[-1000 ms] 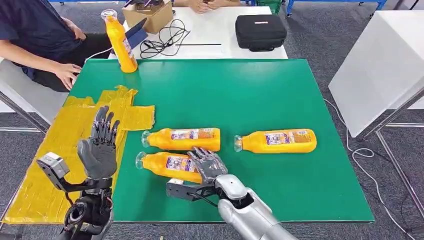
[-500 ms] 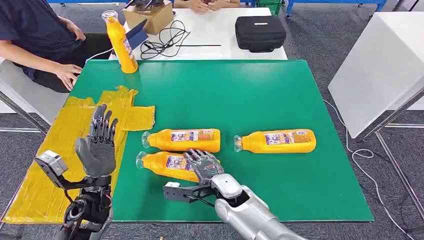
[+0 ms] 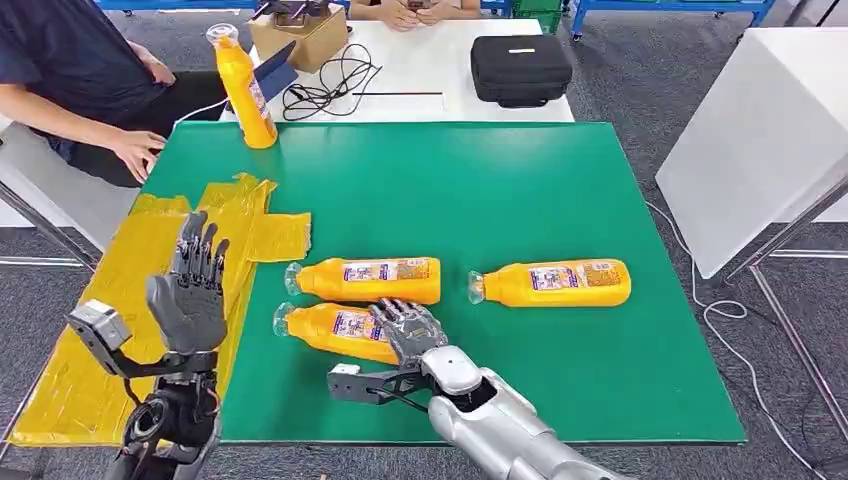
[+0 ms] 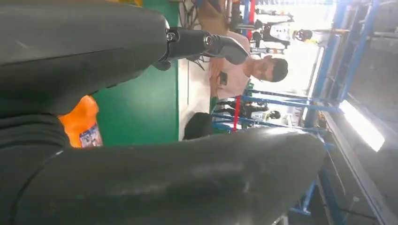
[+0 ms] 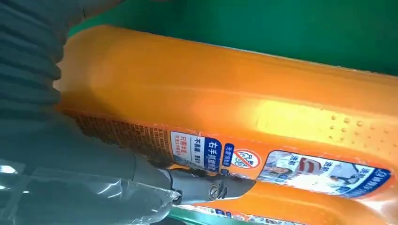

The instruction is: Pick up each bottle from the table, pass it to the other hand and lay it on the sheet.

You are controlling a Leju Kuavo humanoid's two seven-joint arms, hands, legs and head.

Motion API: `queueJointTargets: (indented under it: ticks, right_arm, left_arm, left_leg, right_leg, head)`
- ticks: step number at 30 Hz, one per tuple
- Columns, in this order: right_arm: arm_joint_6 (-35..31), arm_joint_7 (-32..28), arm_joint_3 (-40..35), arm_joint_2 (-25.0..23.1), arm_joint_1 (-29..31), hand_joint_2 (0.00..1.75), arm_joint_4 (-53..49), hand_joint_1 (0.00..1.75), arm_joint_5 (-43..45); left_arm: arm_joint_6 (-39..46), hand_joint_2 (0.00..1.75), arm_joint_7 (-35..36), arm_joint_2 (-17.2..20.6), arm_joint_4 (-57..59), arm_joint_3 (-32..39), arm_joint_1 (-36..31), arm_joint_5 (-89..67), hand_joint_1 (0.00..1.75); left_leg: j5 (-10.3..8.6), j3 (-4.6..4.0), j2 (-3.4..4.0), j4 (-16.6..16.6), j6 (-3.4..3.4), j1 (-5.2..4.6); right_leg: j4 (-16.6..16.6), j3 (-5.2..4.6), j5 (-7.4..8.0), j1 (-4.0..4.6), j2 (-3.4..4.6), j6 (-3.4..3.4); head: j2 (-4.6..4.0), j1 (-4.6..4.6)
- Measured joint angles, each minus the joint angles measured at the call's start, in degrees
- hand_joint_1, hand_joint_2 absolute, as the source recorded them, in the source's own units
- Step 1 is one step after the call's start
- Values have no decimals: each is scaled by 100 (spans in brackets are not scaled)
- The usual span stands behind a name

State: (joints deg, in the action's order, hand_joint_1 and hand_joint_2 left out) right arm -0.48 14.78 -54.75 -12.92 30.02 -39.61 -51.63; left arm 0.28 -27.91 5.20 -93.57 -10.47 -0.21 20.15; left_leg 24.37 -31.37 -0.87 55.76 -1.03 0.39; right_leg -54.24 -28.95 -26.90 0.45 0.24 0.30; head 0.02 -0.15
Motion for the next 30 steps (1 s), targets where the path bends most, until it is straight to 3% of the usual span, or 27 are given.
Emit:
queueJointTargets:
  ticks: [16,17,18,24,30]
  right_arm:
    - [37,111,-9,258,-229,175,-461,0,9]
    - [46,111,-9,275,-245,175,-500,145,2]
    - [48,111,-9,293,-264,175,-536,175,0]
    - [112,96,-4,501,-494,175,-949,175,-57]
    - [306,17,72,1010,-988,175,-1963,175,33]
  left_arm:
    - [129,0,-17,76,-216,83,246,7,0]
    - [140,0,-20,87,-240,89,274,7,0]
    - [140,0,-20,92,-267,94,302,7,0]
    - [223,0,-46,113,-452,197,503,-24,0]
    - [203,0,-122,123,-794,431,964,-44,0]
  left_leg:
    - [3,9,0,-1,0,-2]
    - [3,9,0,-1,0,-2]
    - [4,9,0,-1,0,-2]
    - [7,13,0,-2,3,-2]
    - [14,12,-2,-1,-3,-2]
  right_leg:
    - [2,-18,-2,-4,0,-1]
    - [2,-18,-2,-4,0,-1]
    - [2,-19,-3,-4,0,-1]
    - [2,-17,-4,-3,0,-2]
    - [6,-19,-8,-4,-1,-1]
  head:
    - [0,-2]
    - [0,0]
    - [0,-2]
    - [0,0]
    - [0,0]
